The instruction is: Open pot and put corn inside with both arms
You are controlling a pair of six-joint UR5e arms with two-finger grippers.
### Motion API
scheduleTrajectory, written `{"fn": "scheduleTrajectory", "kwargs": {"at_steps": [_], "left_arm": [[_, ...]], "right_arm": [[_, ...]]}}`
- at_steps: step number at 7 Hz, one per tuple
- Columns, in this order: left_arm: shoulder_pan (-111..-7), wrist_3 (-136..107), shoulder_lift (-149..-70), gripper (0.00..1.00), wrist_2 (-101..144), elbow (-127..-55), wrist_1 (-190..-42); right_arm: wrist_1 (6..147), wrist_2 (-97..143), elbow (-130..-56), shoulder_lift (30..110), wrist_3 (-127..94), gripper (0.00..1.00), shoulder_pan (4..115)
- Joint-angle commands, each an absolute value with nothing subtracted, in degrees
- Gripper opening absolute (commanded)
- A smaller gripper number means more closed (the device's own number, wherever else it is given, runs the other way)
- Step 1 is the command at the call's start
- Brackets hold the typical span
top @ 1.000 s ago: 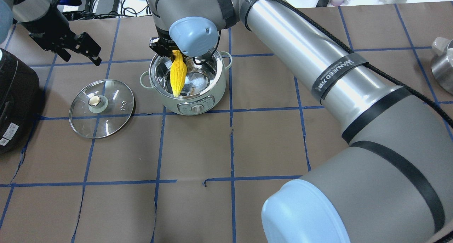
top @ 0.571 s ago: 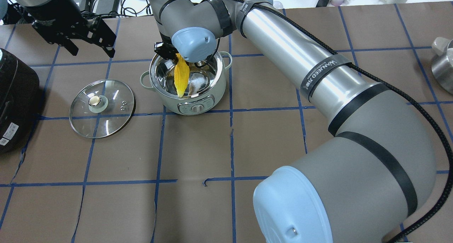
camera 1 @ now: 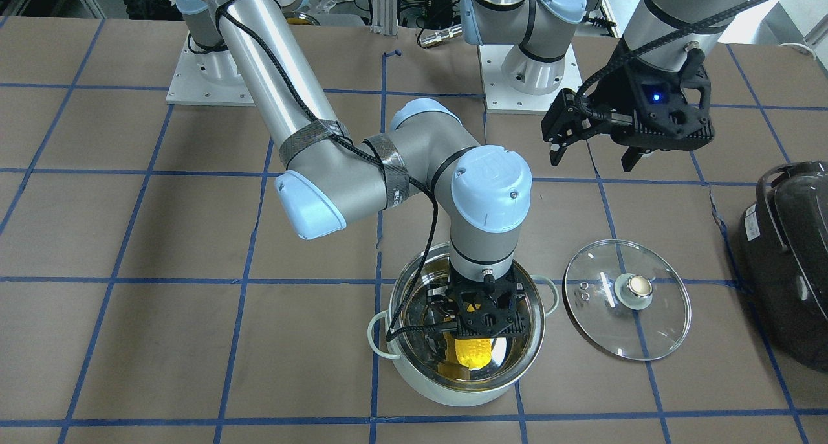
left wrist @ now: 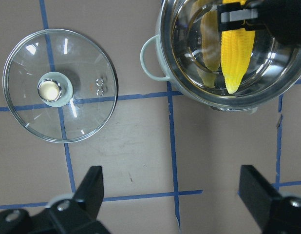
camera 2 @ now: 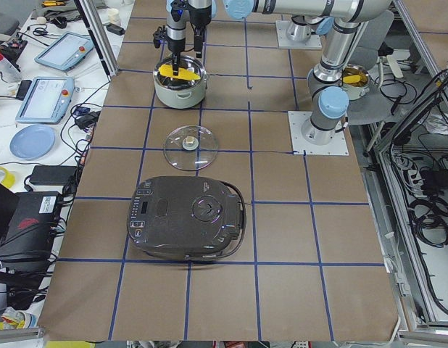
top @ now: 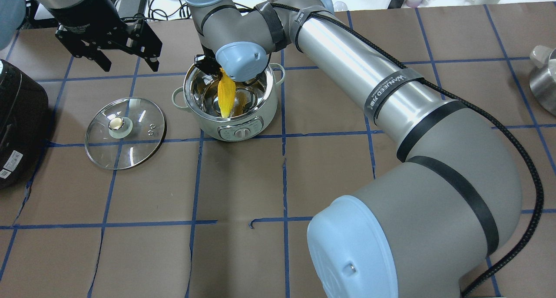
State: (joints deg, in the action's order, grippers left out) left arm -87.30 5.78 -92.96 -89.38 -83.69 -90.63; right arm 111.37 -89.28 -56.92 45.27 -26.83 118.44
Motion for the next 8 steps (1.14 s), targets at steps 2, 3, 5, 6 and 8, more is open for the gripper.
{"fn": "scheduleTrajectory", "kwargs": {"at_steps": [2,3,5,6,8], "left_arm": [[-87.36,5.45,-92.72,1.00,-89.38,-84.02,-90.79],[-87.36,5.45,-92.64,1.00,-89.38,-84.02,-90.79],[-87.36,5.45,-92.64,1.00,-89.38,-84.02,-90.79],[-87.36,5.45,-92.72,1.00,-89.38,-83.94,-90.88],[-89.02,2.92,-92.99,1.00,-89.39,-83.67,-91.66]], "right_arm": [[111.36,-89.03,-57.22,46.05,-27.50,0.83,117.34],[111.10,-85.20,-57.22,47.97,-27.60,0.84,114.98],[104.72,-84.03,-57.48,51.83,-26.64,0.87,112.16],[102.42,-83.50,-57.48,53.16,-25.24,0.90,109.36],[96.53,-84.19,-58.26,57.28,-12.98,0.91,102.78]]}}
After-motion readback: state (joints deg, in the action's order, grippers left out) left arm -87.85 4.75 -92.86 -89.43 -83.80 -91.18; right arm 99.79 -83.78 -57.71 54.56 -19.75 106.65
